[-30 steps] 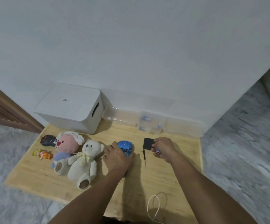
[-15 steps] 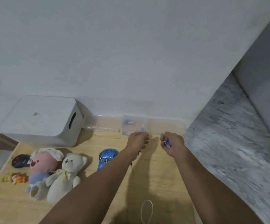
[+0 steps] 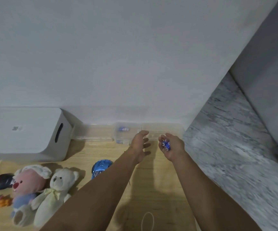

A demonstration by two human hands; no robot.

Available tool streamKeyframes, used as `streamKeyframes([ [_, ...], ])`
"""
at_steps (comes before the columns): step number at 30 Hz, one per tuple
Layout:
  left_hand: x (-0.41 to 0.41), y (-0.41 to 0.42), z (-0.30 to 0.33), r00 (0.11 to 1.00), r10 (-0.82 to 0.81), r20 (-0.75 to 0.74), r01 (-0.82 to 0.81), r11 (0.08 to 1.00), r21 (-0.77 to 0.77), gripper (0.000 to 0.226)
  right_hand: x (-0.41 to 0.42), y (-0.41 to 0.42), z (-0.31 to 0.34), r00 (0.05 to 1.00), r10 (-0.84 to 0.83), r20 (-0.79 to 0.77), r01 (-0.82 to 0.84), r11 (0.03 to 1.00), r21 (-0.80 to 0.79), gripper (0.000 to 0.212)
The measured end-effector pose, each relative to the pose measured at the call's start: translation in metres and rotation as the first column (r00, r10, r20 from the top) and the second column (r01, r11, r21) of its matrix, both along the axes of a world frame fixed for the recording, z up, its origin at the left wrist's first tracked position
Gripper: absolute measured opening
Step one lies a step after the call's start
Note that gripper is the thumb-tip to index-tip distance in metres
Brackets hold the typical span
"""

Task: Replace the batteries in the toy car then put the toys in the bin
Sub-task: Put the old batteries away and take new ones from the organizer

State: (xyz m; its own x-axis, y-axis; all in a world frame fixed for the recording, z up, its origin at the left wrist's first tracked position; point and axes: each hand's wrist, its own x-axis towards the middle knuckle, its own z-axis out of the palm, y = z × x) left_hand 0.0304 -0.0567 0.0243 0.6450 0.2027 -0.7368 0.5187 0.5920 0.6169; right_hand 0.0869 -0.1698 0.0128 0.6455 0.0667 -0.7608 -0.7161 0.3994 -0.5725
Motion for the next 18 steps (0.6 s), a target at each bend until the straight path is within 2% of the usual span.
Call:
streamKeyframes([
  [3,0.0,-0.001,0.0,1.0,-0.031,0.003,0.031,0.999,0.016,0.038,0.004,0.0,0.003,0.999,-0.049,0.021,0.049,0.998,0.027,0.014],
  [8,0.003,0.0,0.002,0.997,-0.054,0.058,0.049,0.996,0.079,0.029,0.012,-0.001,0.009,0.991,-0.134,0.015,0.133,0.989,0.067,0.013],
  [13,0.005,0.0,0.006,0.996,-0.039,0.083,0.039,0.999,0.003,0.063,0.012,0.004,0.012,0.988,-0.154,0.022,0.152,0.986,0.071,0.014],
  [18,0.002,0.001,0.009,0.997,-0.05,0.06,0.051,0.999,-0.01,0.071,0.011,0.007,0.015,0.989,-0.141,0.034,0.14,0.989,0.04,0.013],
])
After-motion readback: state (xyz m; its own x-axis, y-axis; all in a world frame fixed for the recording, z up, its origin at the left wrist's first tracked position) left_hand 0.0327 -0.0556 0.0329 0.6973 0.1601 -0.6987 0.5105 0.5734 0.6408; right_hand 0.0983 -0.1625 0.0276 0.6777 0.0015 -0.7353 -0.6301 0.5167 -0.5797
